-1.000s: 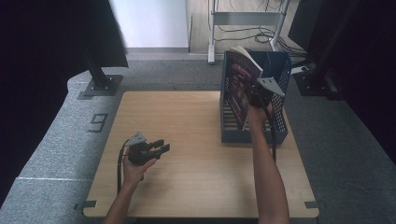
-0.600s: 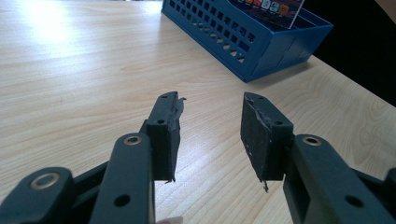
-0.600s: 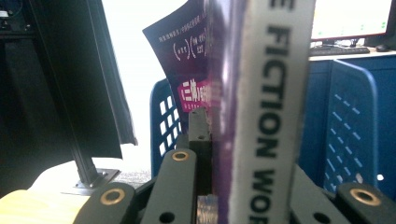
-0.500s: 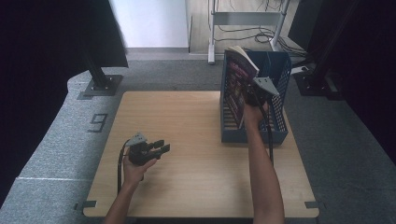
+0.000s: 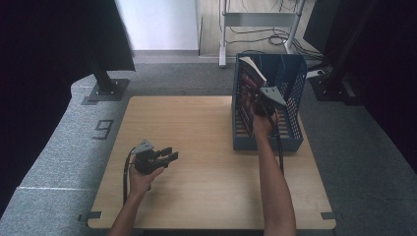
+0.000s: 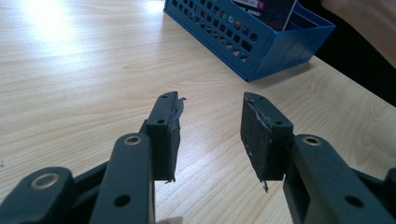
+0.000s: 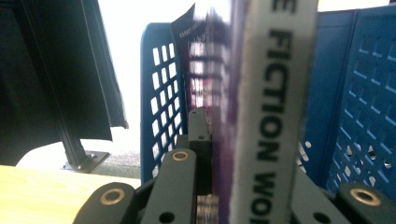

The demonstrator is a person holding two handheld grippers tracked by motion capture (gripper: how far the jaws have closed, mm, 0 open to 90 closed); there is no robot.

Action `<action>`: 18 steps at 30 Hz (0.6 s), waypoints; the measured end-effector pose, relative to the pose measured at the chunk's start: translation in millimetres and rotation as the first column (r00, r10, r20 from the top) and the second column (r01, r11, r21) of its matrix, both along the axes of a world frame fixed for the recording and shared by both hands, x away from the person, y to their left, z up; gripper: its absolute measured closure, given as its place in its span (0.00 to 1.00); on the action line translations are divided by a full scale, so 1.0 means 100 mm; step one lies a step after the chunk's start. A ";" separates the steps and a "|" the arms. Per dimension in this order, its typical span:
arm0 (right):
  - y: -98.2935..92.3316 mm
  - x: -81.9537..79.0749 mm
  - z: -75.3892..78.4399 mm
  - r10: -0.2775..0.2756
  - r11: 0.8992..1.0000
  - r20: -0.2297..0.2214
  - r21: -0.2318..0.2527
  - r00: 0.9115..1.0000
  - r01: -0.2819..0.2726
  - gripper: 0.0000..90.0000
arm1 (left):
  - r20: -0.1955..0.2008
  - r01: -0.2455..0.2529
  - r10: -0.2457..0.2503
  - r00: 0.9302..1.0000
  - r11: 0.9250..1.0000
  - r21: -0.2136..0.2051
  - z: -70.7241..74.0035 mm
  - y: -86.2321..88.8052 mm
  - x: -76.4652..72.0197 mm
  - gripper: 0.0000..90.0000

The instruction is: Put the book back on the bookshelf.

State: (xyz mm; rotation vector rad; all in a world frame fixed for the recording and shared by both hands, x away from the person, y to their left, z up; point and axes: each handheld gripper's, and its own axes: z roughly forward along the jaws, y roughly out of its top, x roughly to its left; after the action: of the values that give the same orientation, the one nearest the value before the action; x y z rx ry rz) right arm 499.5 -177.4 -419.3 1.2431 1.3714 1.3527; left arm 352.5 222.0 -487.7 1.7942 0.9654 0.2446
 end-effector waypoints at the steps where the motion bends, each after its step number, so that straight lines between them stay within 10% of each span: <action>1: 0.00 0.00 -0.02 0.001 1.000 -0.002 -0.006 1.000 -0.001 0.91 | 0.000 0.000 0.000 1.000 1.000 0.001 0.00 0.00 0.00 0.64; 18: 0.07 -0.27 -0.17 0.074 0.994 -0.033 -0.079 0.997 -0.076 0.88 | 0.006 0.005 -0.005 1.000 1.000 0.014 0.01 -0.05 -0.04 0.63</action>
State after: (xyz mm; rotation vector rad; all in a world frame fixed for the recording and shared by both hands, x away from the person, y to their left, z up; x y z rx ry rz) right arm 472.2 -170.3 -436.8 1.1732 1.4919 1.3210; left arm 348.7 217.5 -486.3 1.8072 0.9567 0.2540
